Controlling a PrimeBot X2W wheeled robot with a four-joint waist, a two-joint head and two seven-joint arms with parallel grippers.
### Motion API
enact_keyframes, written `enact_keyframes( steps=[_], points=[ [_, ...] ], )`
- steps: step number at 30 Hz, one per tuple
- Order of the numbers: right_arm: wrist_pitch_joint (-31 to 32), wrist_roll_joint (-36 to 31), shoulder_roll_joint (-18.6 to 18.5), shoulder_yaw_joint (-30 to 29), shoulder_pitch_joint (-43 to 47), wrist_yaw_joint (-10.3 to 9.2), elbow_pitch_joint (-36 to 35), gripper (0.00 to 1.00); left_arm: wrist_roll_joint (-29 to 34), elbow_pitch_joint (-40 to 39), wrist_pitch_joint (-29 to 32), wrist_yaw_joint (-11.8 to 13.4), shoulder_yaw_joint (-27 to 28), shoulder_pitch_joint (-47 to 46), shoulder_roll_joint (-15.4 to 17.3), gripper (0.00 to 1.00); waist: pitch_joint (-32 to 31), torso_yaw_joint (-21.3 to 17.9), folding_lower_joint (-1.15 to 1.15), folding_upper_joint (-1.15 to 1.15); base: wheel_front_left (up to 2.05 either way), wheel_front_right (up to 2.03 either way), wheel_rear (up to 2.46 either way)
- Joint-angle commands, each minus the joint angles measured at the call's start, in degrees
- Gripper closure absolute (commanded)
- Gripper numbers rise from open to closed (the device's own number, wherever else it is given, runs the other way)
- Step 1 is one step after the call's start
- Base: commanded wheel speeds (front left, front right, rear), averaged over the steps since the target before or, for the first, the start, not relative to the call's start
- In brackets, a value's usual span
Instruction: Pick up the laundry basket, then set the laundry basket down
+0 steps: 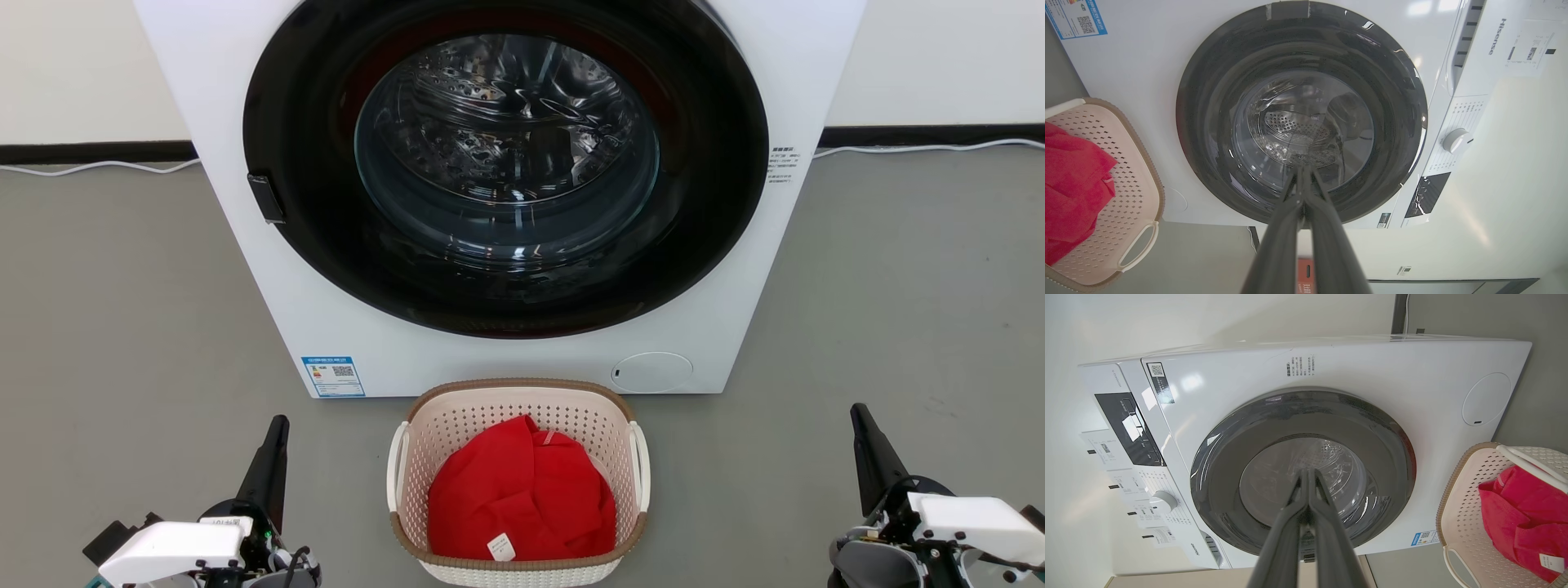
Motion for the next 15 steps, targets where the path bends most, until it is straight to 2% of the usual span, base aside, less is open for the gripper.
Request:
enact_keyframes(
  steps=[1,15],
  points=[
    [0.72,-0.24,-0.32,1.19,-2.36,0.42,-1.55,1.00,-0.02,-1.25,0.28,-0.40,1.79,-3.04,0.68,1.00,0.00,0.00,0.00,0.00,0.00,0.00,0.00],
    [0.82,-0.34,-0.23,1.06,-2.37,0.42,-1.54,1.00,0.03,-1.25,0.33,-0.40,1.85,-3.04,0.65,1.00,0.00,0.00,0.00,0.00,0.00,0.00,0.00]
  ],
)
